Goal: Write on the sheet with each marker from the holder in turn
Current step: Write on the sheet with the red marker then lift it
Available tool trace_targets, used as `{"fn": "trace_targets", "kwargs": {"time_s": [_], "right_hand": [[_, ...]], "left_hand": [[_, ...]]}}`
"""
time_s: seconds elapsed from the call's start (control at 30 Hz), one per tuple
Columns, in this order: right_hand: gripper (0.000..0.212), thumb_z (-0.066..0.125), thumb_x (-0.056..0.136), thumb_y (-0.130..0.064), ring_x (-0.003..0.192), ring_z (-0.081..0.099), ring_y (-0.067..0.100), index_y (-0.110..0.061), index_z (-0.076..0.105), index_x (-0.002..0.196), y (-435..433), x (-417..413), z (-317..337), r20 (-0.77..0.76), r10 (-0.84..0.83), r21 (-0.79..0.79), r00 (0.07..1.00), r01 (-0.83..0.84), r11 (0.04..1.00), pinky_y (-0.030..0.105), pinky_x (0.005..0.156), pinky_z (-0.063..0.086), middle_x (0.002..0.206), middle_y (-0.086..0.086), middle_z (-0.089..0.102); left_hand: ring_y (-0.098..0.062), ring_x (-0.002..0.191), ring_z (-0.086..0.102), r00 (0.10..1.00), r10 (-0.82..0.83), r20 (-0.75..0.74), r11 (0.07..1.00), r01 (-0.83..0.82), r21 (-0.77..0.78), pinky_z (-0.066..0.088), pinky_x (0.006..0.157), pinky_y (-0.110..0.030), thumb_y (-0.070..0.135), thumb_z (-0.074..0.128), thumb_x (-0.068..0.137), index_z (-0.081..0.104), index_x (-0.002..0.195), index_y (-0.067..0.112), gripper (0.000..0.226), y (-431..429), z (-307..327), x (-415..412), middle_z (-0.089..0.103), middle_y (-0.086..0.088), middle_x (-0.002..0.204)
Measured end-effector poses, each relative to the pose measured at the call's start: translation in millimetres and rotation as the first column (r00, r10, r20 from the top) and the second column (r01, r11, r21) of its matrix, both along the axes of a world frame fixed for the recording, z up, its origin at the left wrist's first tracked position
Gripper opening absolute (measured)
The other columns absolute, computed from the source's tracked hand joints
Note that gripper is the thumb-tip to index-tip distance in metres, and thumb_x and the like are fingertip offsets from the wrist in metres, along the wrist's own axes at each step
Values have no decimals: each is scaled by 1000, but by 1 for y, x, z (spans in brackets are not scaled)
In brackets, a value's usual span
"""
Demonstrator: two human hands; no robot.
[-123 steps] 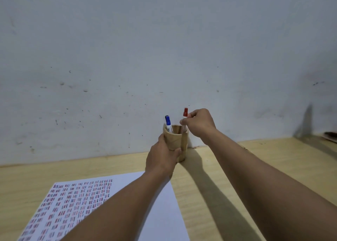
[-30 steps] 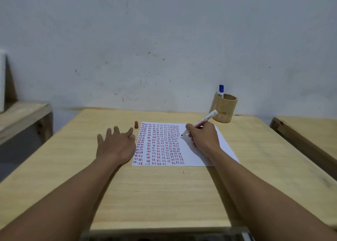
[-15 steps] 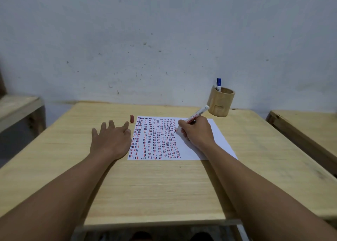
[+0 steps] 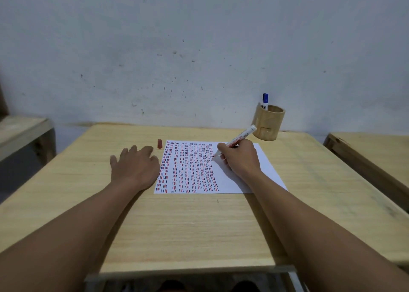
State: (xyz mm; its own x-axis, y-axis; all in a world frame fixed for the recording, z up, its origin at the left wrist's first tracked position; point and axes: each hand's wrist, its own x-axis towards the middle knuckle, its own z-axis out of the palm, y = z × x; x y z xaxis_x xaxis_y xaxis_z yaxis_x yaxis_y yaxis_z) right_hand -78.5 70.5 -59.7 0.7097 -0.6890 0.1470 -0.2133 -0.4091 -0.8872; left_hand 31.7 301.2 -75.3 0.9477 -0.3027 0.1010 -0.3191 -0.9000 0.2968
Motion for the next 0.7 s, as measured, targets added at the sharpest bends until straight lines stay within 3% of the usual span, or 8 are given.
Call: {"fn": "trace_targets", "kwargs": {"time_s": [0.07,0.17,0.27,0.4,0.5,0.6,0.7], "right_hand": [[27,70,81,-33,62,66,18,-6,75,79,-1,1,4,48,-16,54,999,14,998,40,65,55,67,3,73],[19,74,83,-30,58,59,18,-11,74,84,0,2,13,120,-19,151,993,1,988,38,60,53,66,1,66],[14,75,88,-18,56,56,13,-6,70,93,4,2,24,222,-8,378,975,-78,922,24,51,50,69,2,61],[13,65,92,-16,53,54,12,-6,67,85,12,3,39,297,-54,655,953,-162,738,22,48,51,64,4,59],[14,64,93,-15,52,55,11,-3,68,86,17,1,44,313,-28,677,949,-202,708,20,47,51,64,5,62],[14,69,93,-17,53,57,9,-5,72,88,20,-4,45,312,-8,676,950,-216,704,19,49,51,65,3,63],[13,73,91,-16,55,58,10,-4,72,87,20,-9,47,331,-23,704,943,-231,672,19,50,53,66,4,63]], "left_hand": [[-35,130,49,998,37,51,990,-29,-138,33,109,-52,32,39,97,47,142,21,47,-4,7,3,58,-10,138],[-35,129,50,992,-66,105,960,92,-266,42,99,-45,21,46,100,38,150,19,51,-10,15,18,56,-15,139],[-34,130,50,970,-208,125,956,229,-183,43,98,-41,18,48,102,38,153,21,52,-16,18,34,58,-14,138],[-29,111,66,965,-217,144,956,240,-169,51,92,-38,6,55,97,66,130,13,35,-17,16,47,73,-9,118],[-29,95,68,969,-177,174,952,214,-221,54,80,-37,10,62,94,75,108,10,20,-16,21,43,76,-9,102],[-22,86,66,986,-107,132,902,152,-405,48,69,-28,16,65,92,74,96,12,10,-21,34,29,73,-3,92],[-17,87,68,988,-125,94,794,156,-587,49,74,-26,17,69,87,75,91,13,8,-34,55,7,75,-1,90]]}}
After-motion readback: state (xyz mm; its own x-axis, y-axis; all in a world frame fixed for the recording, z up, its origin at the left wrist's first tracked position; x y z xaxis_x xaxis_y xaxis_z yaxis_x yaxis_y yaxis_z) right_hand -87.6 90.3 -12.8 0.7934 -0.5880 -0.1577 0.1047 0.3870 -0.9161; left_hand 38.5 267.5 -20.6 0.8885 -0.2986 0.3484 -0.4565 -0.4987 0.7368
